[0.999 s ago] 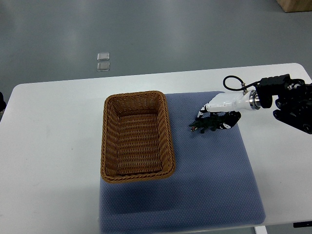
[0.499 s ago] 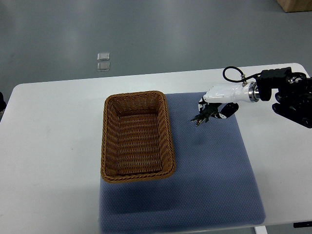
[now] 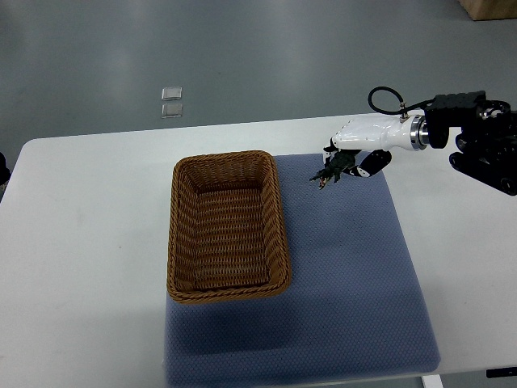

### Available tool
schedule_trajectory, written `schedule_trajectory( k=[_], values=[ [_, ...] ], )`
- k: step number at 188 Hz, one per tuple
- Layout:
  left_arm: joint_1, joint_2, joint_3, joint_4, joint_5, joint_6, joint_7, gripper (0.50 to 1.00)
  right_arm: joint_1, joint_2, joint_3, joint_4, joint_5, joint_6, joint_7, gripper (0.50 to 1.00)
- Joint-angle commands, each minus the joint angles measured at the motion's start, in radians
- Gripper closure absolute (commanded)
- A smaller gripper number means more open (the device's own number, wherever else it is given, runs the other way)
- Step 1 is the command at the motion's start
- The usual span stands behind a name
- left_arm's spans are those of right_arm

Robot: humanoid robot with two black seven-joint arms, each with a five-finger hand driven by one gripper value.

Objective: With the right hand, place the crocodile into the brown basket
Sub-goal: 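Carry the held crocodile with the right hand over the basket, then open the right hand to drop the crocodile into the basket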

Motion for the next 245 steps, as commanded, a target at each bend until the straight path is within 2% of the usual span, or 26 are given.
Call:
schedule_trajectory(
  k=[1, 44, 87, 166, 197, 224, 245],
  values=[
    [-0.001, 0.0, 0.0, 0.0, 0.0, 0.0, 0.0, 0.5, 0.021, 0.002, 0.004, 0.009, 0.016, 0.001, 0.0, 1.0],
    [-0.003, 0.0, 0.0, 0.0, 0.0, 0.0, 0.0, 0.5, 0.067, 0.013, 0.024, 0.031, 0.028, 0.008, 0.0, 1.0],
    [-0.003, 0.0, 0.002, 0.0, 0.0, 0.0, 0.0, 0.5, 0.135, 0.077, 0.027, 0.088, 0.028, 0.009, 0.0, 1.0],
    [-0.003, 0.0, -0.003, 0.0, 0.0, 0.002, 0.0, 0.5, 0.166, 0.297, 0.025, 0.127, 0.028, 0.005, 0.0, 1.0],
    [-0.003, 0.0, -0.003, 0.0, 0.0, 0.002, 0.0, 0.5, 0.126, 0.33, 0.024, 0.126, 0.02, 0.0, 0.0, 1.0],
    [-0.003, 0.0, -0.001, 0.0, 0.0, 0.002, 0.0, 0.5, 0.086, 0.332, 0.019, 0.126, 0.013, -0.002, 0.0, 0.861],
    [-0.003, 0.0, 0.0, -0.002, 0.0, 0.002, 0.0, 0.5, 0.075, 0.33, 0.016, 0.123, 0.011, -0.002, 0.0, 0.799]
  ],
)
